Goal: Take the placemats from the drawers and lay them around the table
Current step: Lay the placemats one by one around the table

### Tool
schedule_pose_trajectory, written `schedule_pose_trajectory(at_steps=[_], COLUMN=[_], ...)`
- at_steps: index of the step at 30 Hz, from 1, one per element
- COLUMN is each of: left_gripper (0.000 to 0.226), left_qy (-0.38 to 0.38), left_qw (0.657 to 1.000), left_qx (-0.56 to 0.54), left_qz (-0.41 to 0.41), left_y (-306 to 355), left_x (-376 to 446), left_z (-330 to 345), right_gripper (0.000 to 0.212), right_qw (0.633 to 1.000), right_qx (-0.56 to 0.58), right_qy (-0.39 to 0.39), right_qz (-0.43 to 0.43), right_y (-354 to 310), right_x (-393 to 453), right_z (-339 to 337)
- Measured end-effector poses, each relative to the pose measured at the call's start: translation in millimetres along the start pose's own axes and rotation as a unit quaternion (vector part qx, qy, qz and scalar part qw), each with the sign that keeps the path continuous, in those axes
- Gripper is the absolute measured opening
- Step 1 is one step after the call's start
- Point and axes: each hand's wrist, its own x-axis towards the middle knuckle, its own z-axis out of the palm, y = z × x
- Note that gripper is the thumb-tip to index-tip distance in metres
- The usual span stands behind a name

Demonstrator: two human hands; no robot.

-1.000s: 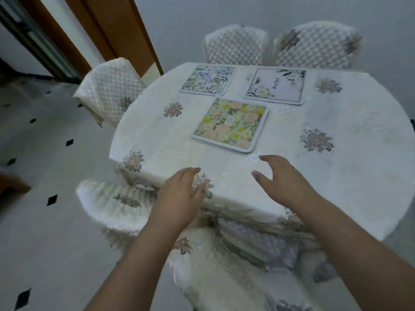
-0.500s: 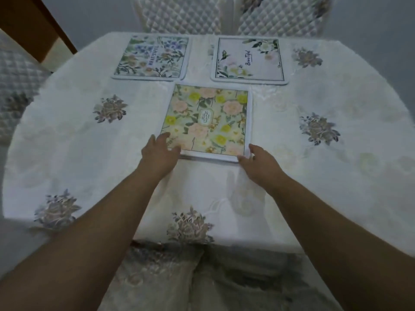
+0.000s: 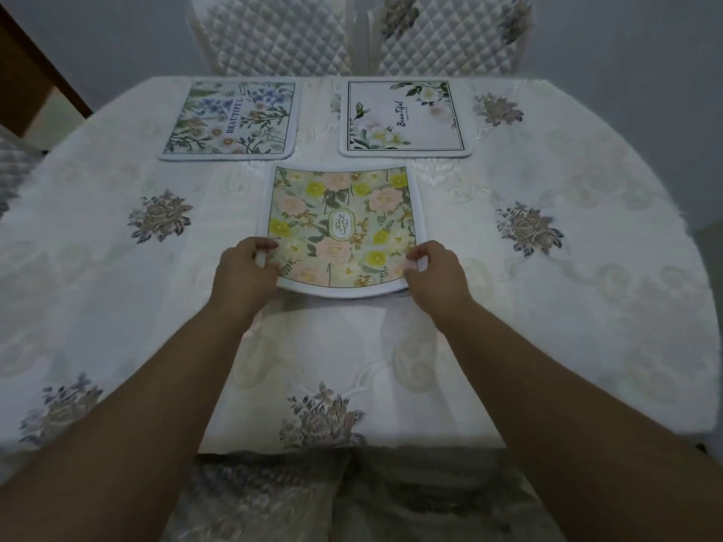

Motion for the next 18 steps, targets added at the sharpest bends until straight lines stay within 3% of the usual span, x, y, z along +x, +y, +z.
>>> schedule_pose_trajectory(at_steps=[3,9,13,18], left_gripper=[0.048,0.043,0.042,0.034], left_qy=[-0.054,-0.102,-0.104,-0.089], left_qw=[0.997,0.994,0.994,0.996], left_qx=[-0.056,-0.033,-0.041,-0.019], left_qz=[-0.025,0.032,0.019,-0.005], left_y=[15.8,63.6,85.2,78.8], left_x=[-23.6,-105.7,-163.6,-205.1], left_z=[12.8,97.0,159.8,195.5], right_gripper=[0.034,0.032,0.033,0.029], right_qw=[0.999,0.995,0.992,0.996], right_qx=[0.012,-0.038,-0.069,-0.069], right_qy=[0.037,0.094,0.080,0.037], right_qz=[-0.004,0.021,0.063,0.036], right_y=[18.3,117.1,185.5,233.4], right_x=[-6.3,-41.9,-68.0,-85.9], right_z=[-36.2,-124.9,-170.2,-200.0])
